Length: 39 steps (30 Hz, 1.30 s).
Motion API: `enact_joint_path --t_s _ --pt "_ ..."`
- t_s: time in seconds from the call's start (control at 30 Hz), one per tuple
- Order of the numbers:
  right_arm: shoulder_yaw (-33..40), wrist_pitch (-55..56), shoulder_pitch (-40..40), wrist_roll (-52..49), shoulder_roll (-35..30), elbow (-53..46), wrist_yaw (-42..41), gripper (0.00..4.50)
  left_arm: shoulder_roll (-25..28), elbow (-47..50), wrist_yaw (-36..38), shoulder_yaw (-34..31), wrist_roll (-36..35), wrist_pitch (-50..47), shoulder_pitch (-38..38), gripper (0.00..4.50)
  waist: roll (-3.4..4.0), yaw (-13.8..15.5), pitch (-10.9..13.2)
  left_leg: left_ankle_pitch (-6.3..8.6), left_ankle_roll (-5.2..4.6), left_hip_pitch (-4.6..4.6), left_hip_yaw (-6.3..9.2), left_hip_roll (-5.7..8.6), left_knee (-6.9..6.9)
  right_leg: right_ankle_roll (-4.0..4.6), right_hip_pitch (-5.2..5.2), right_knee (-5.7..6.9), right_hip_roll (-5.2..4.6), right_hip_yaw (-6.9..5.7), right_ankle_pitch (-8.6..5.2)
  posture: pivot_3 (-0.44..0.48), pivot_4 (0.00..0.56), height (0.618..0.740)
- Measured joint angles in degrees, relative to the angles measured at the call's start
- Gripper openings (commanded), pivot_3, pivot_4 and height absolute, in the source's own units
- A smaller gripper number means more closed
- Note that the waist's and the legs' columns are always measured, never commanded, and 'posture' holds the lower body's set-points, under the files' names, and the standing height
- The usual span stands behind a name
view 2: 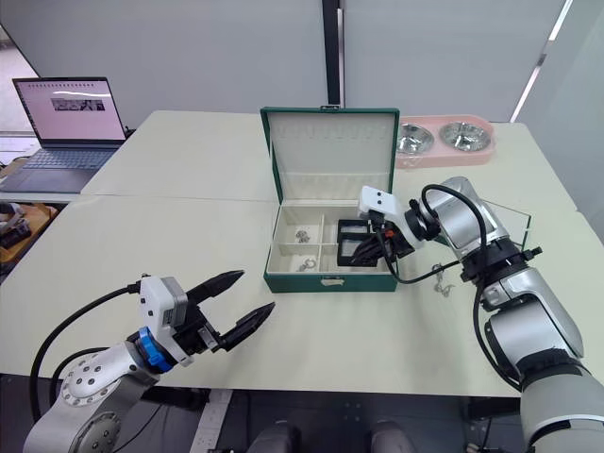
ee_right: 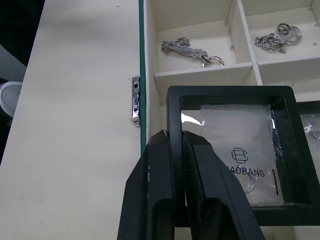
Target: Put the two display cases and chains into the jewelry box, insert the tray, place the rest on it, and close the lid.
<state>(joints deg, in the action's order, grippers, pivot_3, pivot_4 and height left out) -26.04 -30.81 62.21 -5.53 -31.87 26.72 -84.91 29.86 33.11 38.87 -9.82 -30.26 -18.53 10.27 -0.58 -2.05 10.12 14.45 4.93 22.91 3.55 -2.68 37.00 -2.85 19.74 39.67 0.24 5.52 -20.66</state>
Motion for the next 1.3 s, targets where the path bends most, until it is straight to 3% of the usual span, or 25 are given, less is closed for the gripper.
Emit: enact_joint_path --t_s 0.37,0.43,0.77,0.87,1.07,1.3 --pt "0.01 0.35 -0.03 0.46 1.24 2.70 -0.04 0.00 0.05 -0.01 0.00 0.49 0.01 -0.02 -0.83 4.50 0.00 -0.27 0.00 0.00 0.00 0.00 0.00 0.00 0.00 0.00 0.00 0.00 0.00 0.00 0.00 0.000 0.150 0.740" --pt "0.01 0.38 -0.03 0.54 1.37 2.99 -0.03 0.71 0.05 -0.01 0.00 0.49 0.01 -0.02 -0.79 4.50 0.01 -0.31 0.00 0.00 0.00 0.00 0.00 0.00 0.00 0.00 0.00 0.01 0.00 0.00 0.00 0.000 0.150 0.740" --pt "1.54 0.91 -0.02 0.80 2.90 4.16 0.30 3.40 0.05 -0.06 0.05 0.49 0.03 -0.01 -0.62 4.50 0.01 -0.40 0.01 0.00 0.00 0.00 0.01 0.00 0.00 0.00 0.00 0.01 0.01 0.00 0.00 0.000 0.150 0.740" --pt "4.34 1.74 0.03 -0.26 3.22 4.59 1.56 4.42 0.06 -0.22 0.13 0.49 0.03 -0.01 -0.74 4.50 0.01 -0.40 0.01 0.00 0.00 0.01 0.01 0.00 -0.01 0.00 0.00 0.01 0.01 0.00 0.00 0.000 0.150 0.740" --pt "14.76 1.72 -2.18 -6.36 0.61 -0.10 3.60 4.47 1.16 -3.03 0.46 0.25 -0.09 -1.20 -3.03 4.50 0.01 -0.05 0.04 0.00 0.00 0.03 0.05 0.02 -0.01 0.00 -0.03 -0.03 0.00 -0.05 0.00 0.000 0.150 0.740" --pt "27.11 3.11 -21.88 -11.58 -7.33 -8.92 8.05 4.47 2.34 -7.62 1.40 -2.14 -0.89 -1.37 -4.55 4.50 -0.01 0.29 0.16 0.00 -0.01 0.07 -0.04 0.06 -0.05 0.00 -0.03 -0.14 -0.04 0.01 0.00 0.000 0.150 0.740"
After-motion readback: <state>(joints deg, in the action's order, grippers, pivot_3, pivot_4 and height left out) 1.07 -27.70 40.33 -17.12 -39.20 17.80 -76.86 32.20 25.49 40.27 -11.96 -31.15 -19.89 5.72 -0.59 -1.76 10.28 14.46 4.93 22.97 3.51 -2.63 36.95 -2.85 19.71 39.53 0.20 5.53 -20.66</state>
